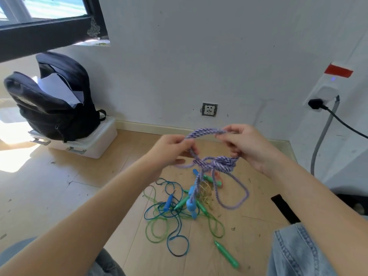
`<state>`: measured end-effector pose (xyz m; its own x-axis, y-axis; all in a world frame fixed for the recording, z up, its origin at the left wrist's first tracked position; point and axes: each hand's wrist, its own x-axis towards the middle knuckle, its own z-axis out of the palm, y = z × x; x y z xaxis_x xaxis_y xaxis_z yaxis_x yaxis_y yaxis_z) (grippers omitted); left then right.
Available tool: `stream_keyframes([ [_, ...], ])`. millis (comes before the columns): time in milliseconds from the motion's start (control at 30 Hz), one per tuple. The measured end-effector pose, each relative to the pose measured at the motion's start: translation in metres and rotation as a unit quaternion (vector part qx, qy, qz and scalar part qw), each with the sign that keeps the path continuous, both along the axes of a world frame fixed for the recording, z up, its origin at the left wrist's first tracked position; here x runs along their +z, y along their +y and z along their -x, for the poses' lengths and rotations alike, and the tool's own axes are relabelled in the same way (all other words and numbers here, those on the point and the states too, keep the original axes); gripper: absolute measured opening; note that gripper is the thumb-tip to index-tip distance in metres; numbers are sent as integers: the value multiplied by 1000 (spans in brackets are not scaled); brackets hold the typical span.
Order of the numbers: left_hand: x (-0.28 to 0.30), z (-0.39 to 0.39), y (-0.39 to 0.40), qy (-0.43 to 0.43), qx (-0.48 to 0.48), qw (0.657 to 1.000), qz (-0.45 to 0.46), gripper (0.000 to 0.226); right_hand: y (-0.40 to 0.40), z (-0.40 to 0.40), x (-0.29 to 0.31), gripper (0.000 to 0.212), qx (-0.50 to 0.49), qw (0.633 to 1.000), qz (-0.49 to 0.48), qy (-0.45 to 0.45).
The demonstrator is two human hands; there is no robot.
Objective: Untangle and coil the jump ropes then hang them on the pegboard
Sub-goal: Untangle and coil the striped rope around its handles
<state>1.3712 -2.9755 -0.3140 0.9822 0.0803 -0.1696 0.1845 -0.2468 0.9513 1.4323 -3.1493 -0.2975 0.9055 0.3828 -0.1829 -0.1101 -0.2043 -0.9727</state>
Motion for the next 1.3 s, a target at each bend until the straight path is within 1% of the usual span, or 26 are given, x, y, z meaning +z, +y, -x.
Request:
stream_keyframes([
  [67,7,-3,15,31,64,995,72,24,-5,-2,-4,12,44,987,149,-51],
  [100,9,-3,22,42,86,991,95,25,-5,-1,-6,13,84,975,197,-57],
  [200,19,-3,38,56,132,967,211,26,-2,-2,-10,17,129,952,266,-74],
  [267,26,-2,45,54,142,948,280,27,-2,-3,-9,18,119,966,226,-42],
  [333,28,0,48,49,141,940,306,27,-1,-2,-7,14,108,986,124,35],
  [400,27,2,42,52,134,927,345,28,1,0,-6,10,91,992,72,52],
  [433,26,1,38,54,128,918,372,29,1,1,-7,8,86,993,79,32],
  [500,28,1,28,63,117,895,427,30,4,6,-7,9,120,980,159,-23],
  [533,30,1,23,66,113,884,449,29,6,10,-7,21,157,966,199,-41],
  [600,32,0,13,62,108,861,492,26,12,19,-10,54,227,947,223,-47],
  [667,35,-1,5,57,109,838,532,23,21,25,-15,85,228,941,233,-92],
  [700,36,-2,1,54,110,826,551,23,25,26,-16,92,201,938,247,-140],
  [733,37,-2,-1,48,111,814,568,21,29,28,-16,91,176,932,257,-184],
  [767,38,-2,-3,41,114,801,586,19,31,29,-17,82,170,929,255,-208],
  [867,43,1,-6,20,94,756,648,8,40,36,-24,34,257,929,215,-158],
  [900,45,1,-6,15,80,750,657,7,42,41,-27,17,261,933,201,-145],
  [933,46,2,-4,13,68,757,650,7,43,42,-29,11,241,943,184,-135],
  [967,47,2,0,18,67,780,622,6,42,40,-28,17,203,959,159,-118],
  [1033,44,1,9,45,95,860,499,11,35,30,-20,20,121,989,66,-56],
  [1100,36,1,15,83,125,957,248,12,24,19,-7,13,59,997,-50,5],
  [1133,31,2,19,98,122,982,108,10,19,15,0,9,40,993,-106,34],
  [1167,26,3,21,109,106,988,-11,18,15,12,7,8,30,986,-152,55],
  [1200,21,5,23,117,74,986,-91,33,14,12,11,9,29,980,-183,68],
  [1233,18,6,23,108,27,986,-126,47,13,13,13,10,35,977,-197,71],
  [1267,18,8,20,89,-36,987,-129,52,14,15,14,12,49,975,-204,70],
  [1300,18,10,15,65,-110,987,-101,49,16,18,14,12,67,973,-212,70],
])
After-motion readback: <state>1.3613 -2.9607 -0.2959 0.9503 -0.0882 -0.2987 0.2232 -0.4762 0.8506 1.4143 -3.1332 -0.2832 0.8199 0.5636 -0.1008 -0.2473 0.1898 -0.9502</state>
